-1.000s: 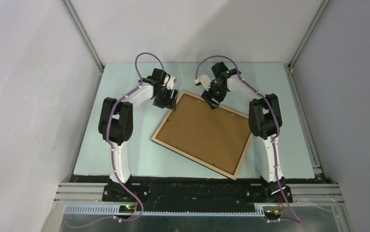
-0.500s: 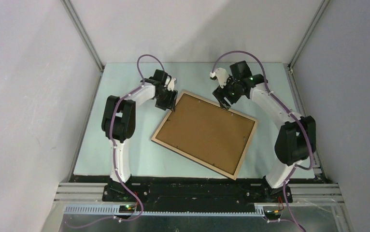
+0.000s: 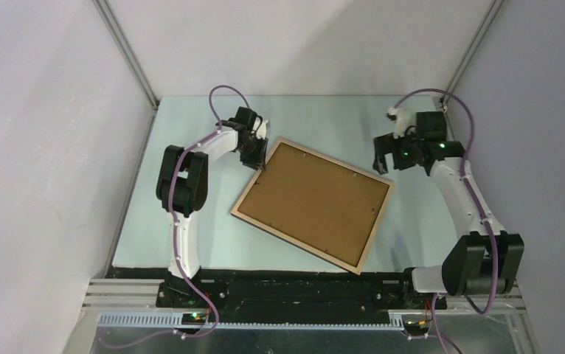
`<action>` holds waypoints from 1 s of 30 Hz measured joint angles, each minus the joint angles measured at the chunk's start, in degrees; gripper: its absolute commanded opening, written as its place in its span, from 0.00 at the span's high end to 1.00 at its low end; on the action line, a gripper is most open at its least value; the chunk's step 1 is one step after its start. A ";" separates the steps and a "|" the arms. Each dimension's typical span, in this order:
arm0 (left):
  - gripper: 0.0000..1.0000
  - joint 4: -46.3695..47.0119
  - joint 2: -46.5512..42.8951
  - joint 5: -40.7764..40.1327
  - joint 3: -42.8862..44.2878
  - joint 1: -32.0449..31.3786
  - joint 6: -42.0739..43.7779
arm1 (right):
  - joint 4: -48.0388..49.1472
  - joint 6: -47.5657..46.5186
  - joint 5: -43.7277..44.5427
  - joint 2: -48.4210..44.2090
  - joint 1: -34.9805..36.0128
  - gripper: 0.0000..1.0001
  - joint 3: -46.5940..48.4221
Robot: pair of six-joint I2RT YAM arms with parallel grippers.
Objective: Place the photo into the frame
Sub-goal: Install the photo frame at the center of the board, then adjust the photo frame at the center of the board.
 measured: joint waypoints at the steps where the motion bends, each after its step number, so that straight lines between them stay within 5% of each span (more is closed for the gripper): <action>1: 0.72 0.00 0.00 0.22 0.00 0.00 -0.24 | 0.28 1.01 -1.42 -1.25 -2.14 0.01 -0.72; 9: 1.00 0.00 0.00 1.14 0.00 0.00 -0.50 | 0.02 6.71 -10.27 -3.67 -15.52 0.00 -7.17; 14: 1.00 -0.09 -0.04 1.22 0.00 0.00 -0.70 | -0.72 8.09 -10.78 -0.90 -16.68 0.05 -9.92; 30: 1.00 7.10 -4.61 2.27 -8.48 1.53 -6.21 | 0.55 12.48 -9.40 18.38 -17.03 0.40 -9.35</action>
